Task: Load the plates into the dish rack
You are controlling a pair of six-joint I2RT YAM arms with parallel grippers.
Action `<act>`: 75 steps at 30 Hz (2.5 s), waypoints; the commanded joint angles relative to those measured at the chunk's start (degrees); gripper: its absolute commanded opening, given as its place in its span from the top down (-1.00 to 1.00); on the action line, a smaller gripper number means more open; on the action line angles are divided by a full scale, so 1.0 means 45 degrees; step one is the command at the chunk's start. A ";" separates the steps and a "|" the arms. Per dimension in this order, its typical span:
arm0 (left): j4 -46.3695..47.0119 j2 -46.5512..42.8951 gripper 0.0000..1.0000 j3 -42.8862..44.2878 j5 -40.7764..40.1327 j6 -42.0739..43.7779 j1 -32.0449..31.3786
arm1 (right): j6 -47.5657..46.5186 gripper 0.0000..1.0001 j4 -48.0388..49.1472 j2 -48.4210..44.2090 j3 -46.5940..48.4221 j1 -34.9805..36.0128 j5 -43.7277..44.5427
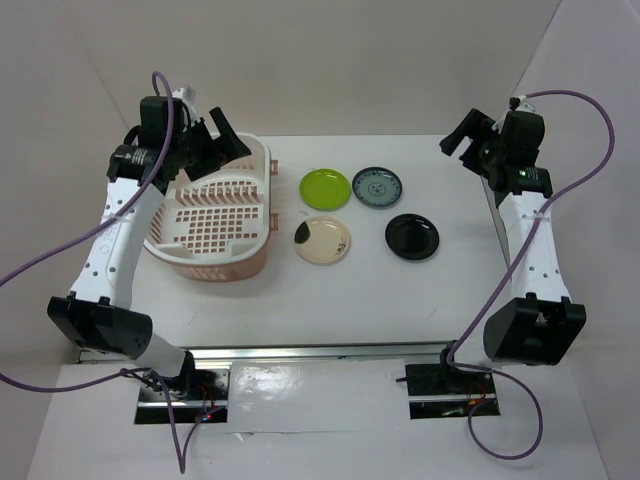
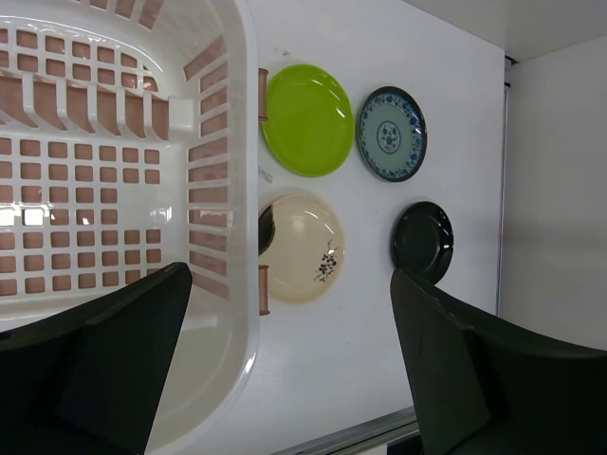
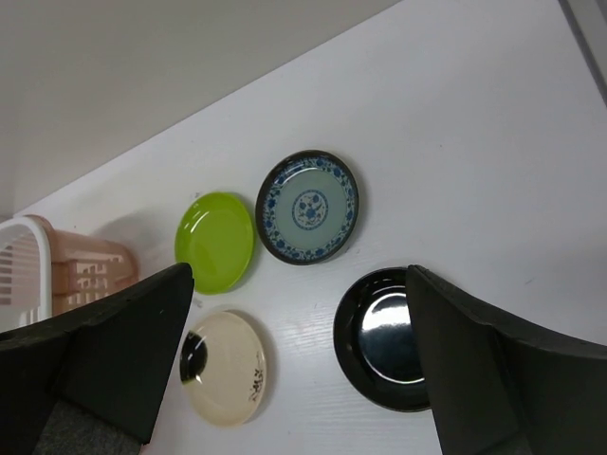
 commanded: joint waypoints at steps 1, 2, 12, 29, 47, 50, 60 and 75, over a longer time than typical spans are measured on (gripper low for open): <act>0.0551 -0.0472 -1.00 -0.0126 0.0258 0.0295 0.0038 | -0.0091 -1.00 0.0012 -0.0313 0.0382 0.0056 0.0245; 0.0551 -0.0608 -1.00 -0.0127 0.0258 0.0295 0.0038 | -0.0091 -1.00 0.0149 -0.0158 0.0226 0.0056 0.0245; 0.0784 -0.0863 -1.00 -0.0614 0.0492 0.0295 0.0038 | -0.0150 -0.95 0.2804 0.3179 -0.0401 -0.0530 -0.3054; 0.2035 -0.2230 -1.00 -0.2256 0.1255 0.1837 -0.0509 | -0.0970 -0.51 0.3041 1.0545 0.3113 -0.0393 -0.4462; 0.1801 -0.1234 -1.00 -0.1514 0.1254 0.1956 -0.0626 | -0.1459 -0.42 0.3098 1.2441 0.3642 0.0310 -0.6396; 0.1801 -0.1234 -1.00 -0.1397 0.1254 0.2072 -0.0626 | -0.1576 -0.35 0.2925 1.2714 0.3505 0.0310 -0.6806; 0.1938 -0.1351 -1.00 -0.1767 0.1254 0.2073 -0.0626 | -0.1810 -0.01 0.2748 1.3105 0.2978 0.0292 -0.6415; 0.2055 -0.1468 -1.00 -0.1905 0.1371 0.1956 -0.0626 | -0.0445 1.00 0.3430 1.2384 0.2159 -0.0470 -0.5537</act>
